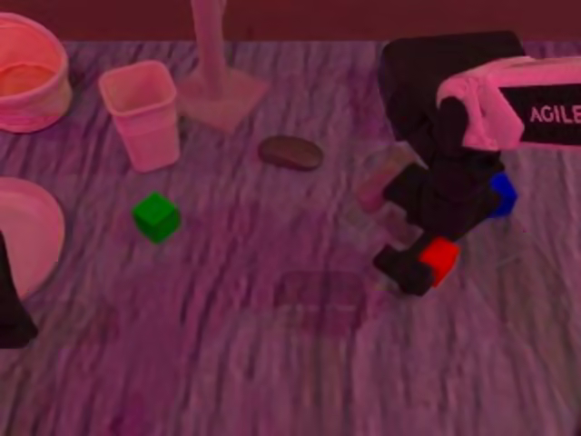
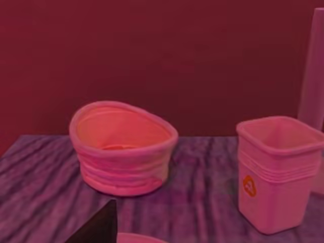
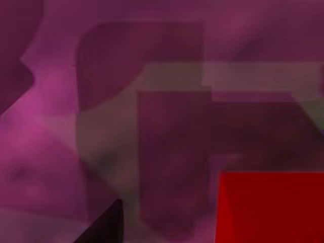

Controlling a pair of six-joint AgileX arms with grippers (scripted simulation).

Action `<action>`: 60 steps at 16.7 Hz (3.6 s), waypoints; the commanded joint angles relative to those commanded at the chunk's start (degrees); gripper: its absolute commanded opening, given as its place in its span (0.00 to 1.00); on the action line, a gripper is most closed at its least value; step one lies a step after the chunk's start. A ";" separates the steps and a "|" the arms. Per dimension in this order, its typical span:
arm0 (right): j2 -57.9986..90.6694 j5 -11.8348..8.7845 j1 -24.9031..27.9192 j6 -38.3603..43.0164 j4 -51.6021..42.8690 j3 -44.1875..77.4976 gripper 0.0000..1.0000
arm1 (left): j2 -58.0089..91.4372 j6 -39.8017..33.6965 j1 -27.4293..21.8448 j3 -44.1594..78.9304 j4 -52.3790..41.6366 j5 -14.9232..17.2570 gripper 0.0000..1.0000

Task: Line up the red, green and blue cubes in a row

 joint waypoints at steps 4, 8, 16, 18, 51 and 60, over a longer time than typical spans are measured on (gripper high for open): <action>0.00 0.00 0.00 0.00 0.00 0.00 0.77 | 0.00 0.00 0.00 0.00 0.00 0.00 1.00; 0.00 0.00 0.00 0.00 0.00 0.00 0.47 | 0.00 0.00 0.00 0.00 0.00 0.00 1.00; 0.00 0.00 0.00 0.00 0.00 0.00 0.00 | 0.00 0.00 0.00 0.00 0.00 0.00 1.00; 0.00 0.00 0.00 0.00 0.00 0.00 0.00 | 0.00 0.00 0.00 0.00 0.00 0.00 1.00; 10.41 -1.02 28.20 -11.95 -31.44 43.36 0.00 | 0.00 0.00 0.00 0.00 0.00 0.00 1.00; 10.69 -1.02 27.92 -11.55 -24.74 37.22 0.00 | 0.00 0.00 0.00 0.00 0.00 0.00 1.00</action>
